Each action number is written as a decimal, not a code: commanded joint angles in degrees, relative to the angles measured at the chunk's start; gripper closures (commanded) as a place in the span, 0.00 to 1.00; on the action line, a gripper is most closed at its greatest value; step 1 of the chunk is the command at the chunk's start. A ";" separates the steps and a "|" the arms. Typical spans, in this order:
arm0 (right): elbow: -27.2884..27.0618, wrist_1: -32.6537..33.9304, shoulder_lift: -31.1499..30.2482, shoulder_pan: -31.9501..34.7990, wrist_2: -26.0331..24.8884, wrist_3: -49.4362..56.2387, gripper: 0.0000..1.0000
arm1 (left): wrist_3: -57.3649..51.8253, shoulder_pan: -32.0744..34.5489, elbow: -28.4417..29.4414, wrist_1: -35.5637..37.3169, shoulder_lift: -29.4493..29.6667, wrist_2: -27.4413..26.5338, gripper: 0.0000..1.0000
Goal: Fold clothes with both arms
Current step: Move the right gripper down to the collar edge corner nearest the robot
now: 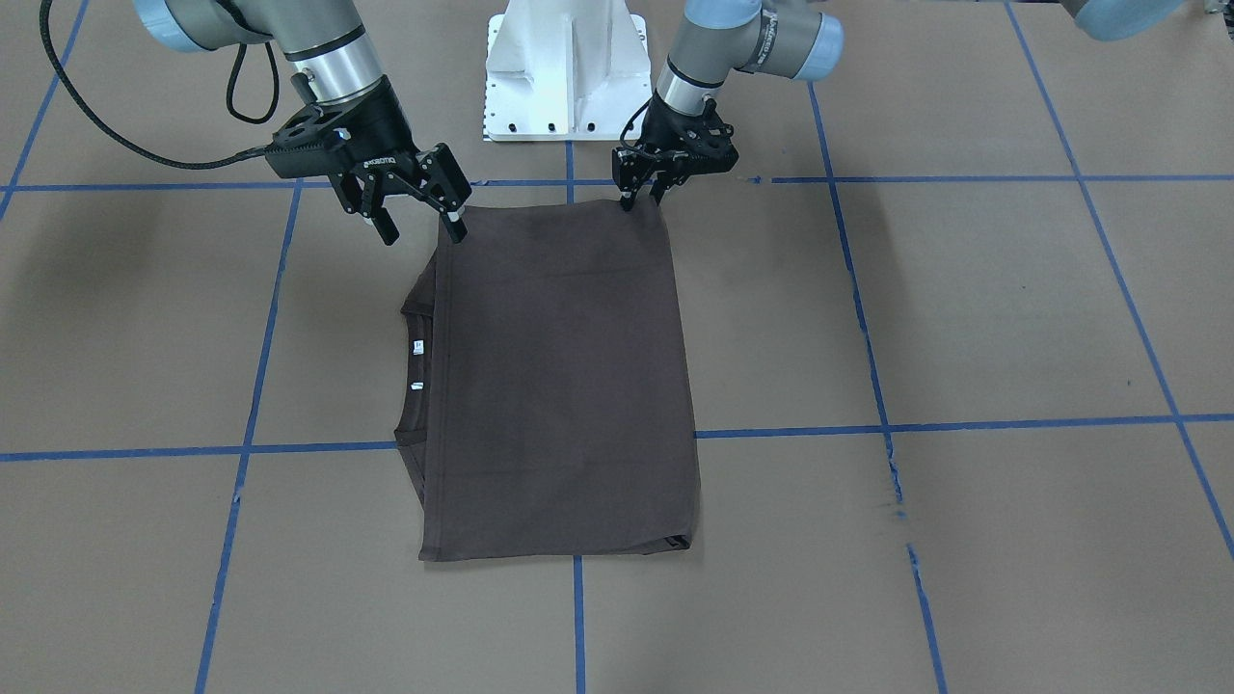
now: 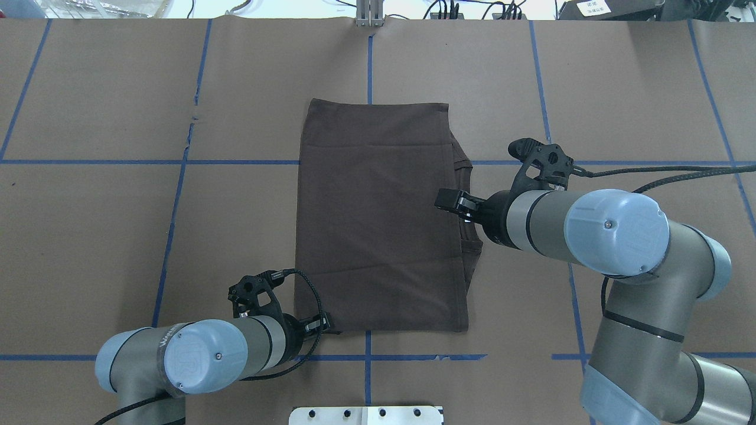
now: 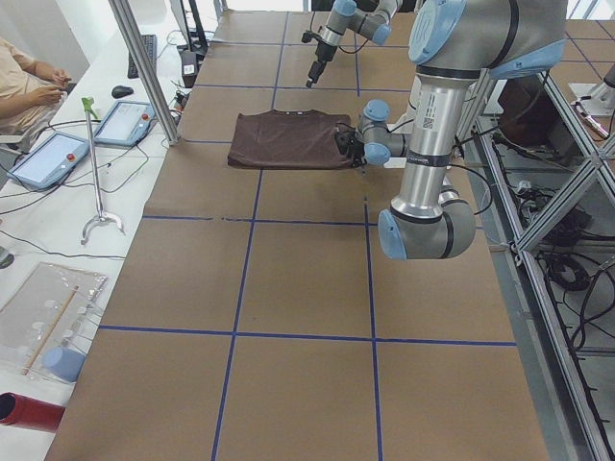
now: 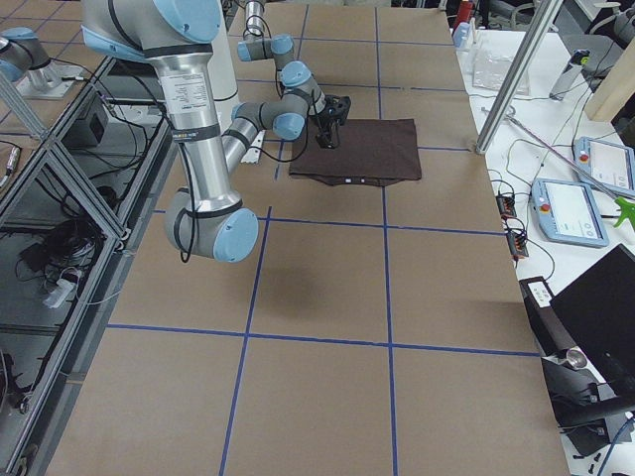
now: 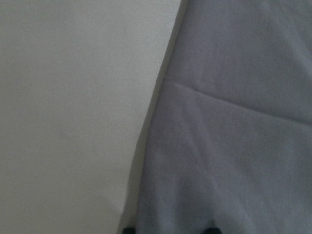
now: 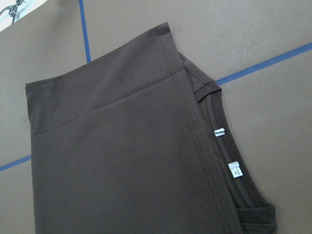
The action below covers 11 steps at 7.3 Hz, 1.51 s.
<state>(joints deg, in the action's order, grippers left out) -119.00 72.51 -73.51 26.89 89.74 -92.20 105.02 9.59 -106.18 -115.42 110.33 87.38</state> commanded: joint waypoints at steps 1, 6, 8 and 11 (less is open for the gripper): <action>0.09 0.00 -0.05 -0.08 0.00 0.00 0.00 | 0.53 -0.01 -0.43 -0.07 0.06 -0.02 1.00; 1.05 11.92 2.40 -4.18 -3.57 -11.85 0.19 | 0.53 -0.01 -1.13 -0.07 0.06 -0.11 1.00; 1.49 15.61 3.28 -6.40 -5.62 -14.66 0.19 | 0.62 -0.01 -1.22 -0.07 0.14 -0.11 1.00; 5.27 21.36 8.12 -10.70 -5.54 -17.23 0.13 | 0.62 -0.01 -1.57 -0.07 0.06 -0.11 1.00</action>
<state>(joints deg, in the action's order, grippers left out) -114.85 92.79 -66.19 17.79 84.14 -109.30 105.64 9.58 -107.55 -115.49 110.46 87.28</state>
